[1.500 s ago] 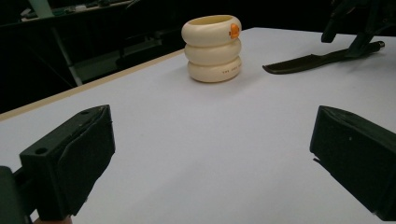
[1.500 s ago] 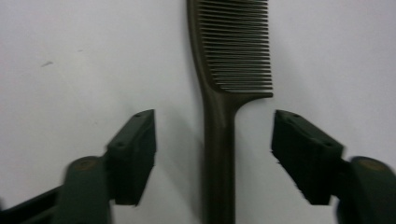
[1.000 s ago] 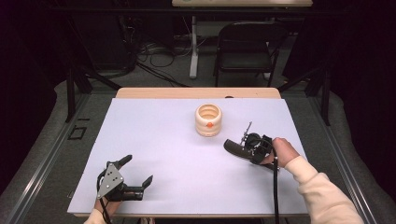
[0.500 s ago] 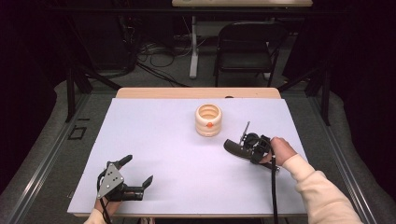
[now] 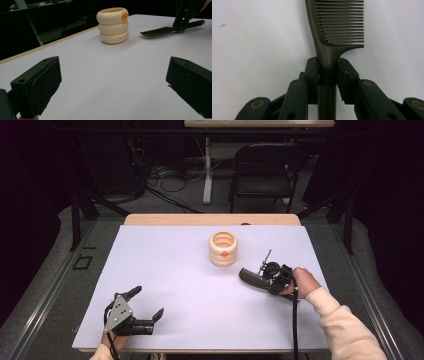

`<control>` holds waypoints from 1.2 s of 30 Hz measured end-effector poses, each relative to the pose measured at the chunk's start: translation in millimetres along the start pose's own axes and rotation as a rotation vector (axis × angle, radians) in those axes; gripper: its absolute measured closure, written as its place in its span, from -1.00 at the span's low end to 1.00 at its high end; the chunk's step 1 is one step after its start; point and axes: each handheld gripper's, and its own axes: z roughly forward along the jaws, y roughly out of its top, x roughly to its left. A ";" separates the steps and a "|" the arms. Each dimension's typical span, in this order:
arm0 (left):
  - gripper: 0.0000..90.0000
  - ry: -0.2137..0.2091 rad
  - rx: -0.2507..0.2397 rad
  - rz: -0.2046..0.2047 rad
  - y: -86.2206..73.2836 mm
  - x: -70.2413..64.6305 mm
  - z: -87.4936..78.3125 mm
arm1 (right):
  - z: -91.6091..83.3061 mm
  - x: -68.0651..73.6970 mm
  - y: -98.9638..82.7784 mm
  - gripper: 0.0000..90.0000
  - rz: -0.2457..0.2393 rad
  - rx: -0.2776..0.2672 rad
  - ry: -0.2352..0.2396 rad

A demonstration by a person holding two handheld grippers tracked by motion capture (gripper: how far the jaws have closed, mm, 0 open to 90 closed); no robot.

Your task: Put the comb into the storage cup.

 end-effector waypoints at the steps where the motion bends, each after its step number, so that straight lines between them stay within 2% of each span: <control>1: -0.99 0.000 0.001 0.000 0.0 0.0 0.0 | -0.9 -0.1 -0.9 0.60 -0.001 -0.009 0.000; 13: -0.99 0.001 0.000 -0.001 0.0 0.0 0.2 | -15.3 0.2 -9.4 0.60 0.024 -0.103 0.012; 25: -0.99 0.002 -0.001 -0.001 -0.1 0.0 0.4 | -20.9 0.5 -14.7 0.60 0.055 -0.191 0.021; 36: -0.99 0.003 0.001 0.000 -0.1 0.2 0.2 | -29.6 2.9 -16.4 0.60 0.066 -0.242 0.025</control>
